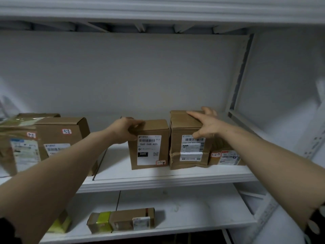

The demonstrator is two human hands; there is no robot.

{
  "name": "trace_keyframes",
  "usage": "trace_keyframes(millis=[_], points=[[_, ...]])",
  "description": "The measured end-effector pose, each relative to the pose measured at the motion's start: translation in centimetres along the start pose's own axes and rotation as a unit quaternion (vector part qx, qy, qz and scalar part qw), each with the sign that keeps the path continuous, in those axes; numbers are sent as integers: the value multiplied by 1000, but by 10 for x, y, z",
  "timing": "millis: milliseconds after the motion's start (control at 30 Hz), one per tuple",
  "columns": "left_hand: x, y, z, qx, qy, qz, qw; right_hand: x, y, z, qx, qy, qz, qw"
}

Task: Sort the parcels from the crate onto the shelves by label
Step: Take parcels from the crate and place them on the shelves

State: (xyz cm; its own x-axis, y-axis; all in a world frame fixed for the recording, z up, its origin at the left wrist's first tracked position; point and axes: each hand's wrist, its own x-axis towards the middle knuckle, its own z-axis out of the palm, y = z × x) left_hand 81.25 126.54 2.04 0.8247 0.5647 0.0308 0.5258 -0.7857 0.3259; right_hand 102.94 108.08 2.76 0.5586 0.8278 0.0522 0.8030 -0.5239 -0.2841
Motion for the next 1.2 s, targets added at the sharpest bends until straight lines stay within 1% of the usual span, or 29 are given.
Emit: trace_keyframes(millis=[100,133,200,300,333,400,467,533,600,667,733,800,933,1100,1200], points=[[-6,1,3,22,3,-15,1000,-22,-6,2,-5,52,11,999],[-9,4,1,29,15,-19,999,-31,-7,2,-11,65,16,998],[-19,13,-3,12,64,-4,998,-52,-10,3,-25,84,40,995],[-35,33,-9,-30,167,103,980,-88,-14,6,-23,108,83,990],[-41,39,-8,-38,187,145,971,-102,-16,8,-19,117,97,988],[-54,53,-1,-46,190,232,953,-133,-21,16,-10,135,141,981],[-68,64,15,-49,158,315,935,-169,-30,29,-2,131,205,970],[-81,76,39,-50,109,382,916,-208,-37,48,3,114,265,957],[-100,92,64,-36,40,413,909,-251,-40,68,10,103,316,943],[-125,113,85,-21,-34,446,894,-298,-44,85,20,92,369,925],[-152,139,107,-6,-93,477,874,-351,-52,99,26,79,429,899],[-185,166,125,8,-133,506,852,-409,-60,109,28,67,491,868],[-272,214,157,19,-214,564,797,-527,-88,124,48,63,595,800],[-407,257,176,7,-291,643,708,-661,-154,148,116,115,669,725],[-508,275,179,2,-339,676,655,-747,-209,164,133,144,716,670]])
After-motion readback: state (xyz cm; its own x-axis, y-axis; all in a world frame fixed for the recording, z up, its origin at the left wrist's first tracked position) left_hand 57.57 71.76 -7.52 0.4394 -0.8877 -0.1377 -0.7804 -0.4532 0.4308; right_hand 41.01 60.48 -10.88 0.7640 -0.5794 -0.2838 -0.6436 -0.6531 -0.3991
